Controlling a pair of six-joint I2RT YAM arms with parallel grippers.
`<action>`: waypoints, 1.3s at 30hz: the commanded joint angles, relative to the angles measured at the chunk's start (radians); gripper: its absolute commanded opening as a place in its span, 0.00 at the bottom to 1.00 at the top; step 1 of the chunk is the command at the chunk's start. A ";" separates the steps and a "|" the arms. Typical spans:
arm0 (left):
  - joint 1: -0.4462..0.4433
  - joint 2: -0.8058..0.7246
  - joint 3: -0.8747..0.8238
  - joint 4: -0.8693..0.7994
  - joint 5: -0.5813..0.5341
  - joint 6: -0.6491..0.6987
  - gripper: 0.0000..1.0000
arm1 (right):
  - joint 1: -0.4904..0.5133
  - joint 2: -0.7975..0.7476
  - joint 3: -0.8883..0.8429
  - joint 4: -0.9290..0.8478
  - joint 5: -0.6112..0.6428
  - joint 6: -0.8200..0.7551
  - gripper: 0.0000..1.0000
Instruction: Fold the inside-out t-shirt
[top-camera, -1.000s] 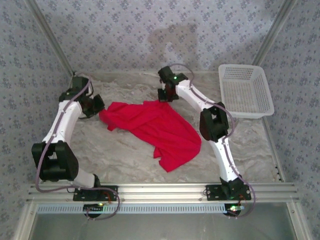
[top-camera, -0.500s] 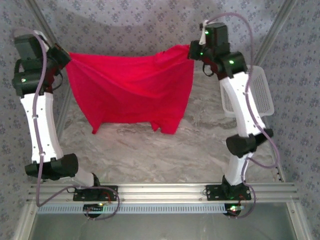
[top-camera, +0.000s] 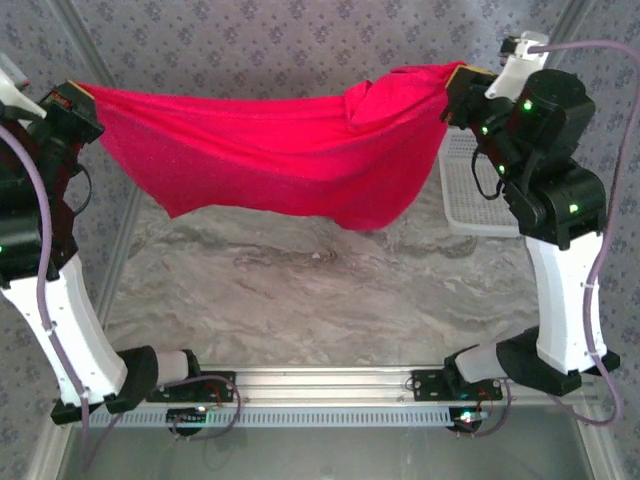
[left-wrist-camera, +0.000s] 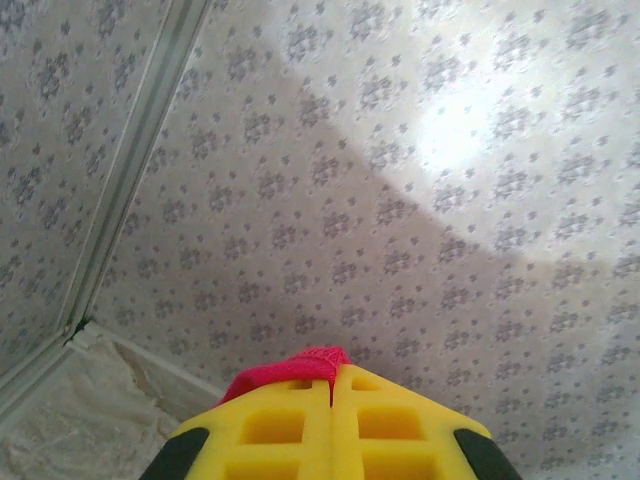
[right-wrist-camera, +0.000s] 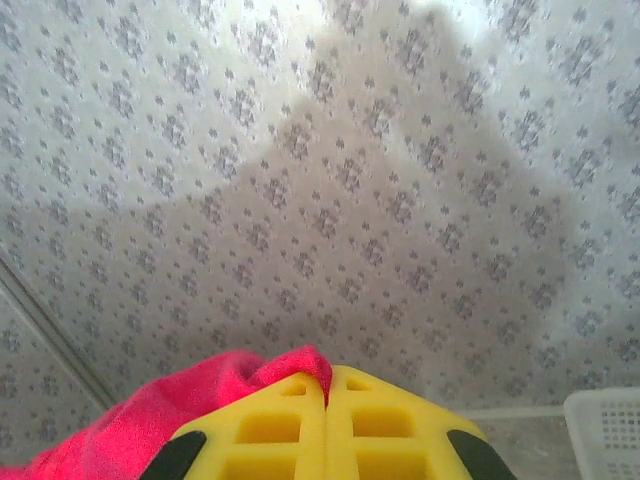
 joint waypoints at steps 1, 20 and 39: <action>0.008 0.074 -0.008 0.031 0.052 0.019 0.00 | -0.033 0.079 0.028 0.035 0.032 -0.035 0.00; -0.018 0.970 0.209 -0.185 0.005 0.033 0.58 | -0.193 0.959 0.498 -0.031 -0.268 0.186 1.00; -0.229 0.643 -0.867 0.285 0.110 0.013 0.69 | 0.110 0.467 -0.800 0.037 -0.415 0.399 0.98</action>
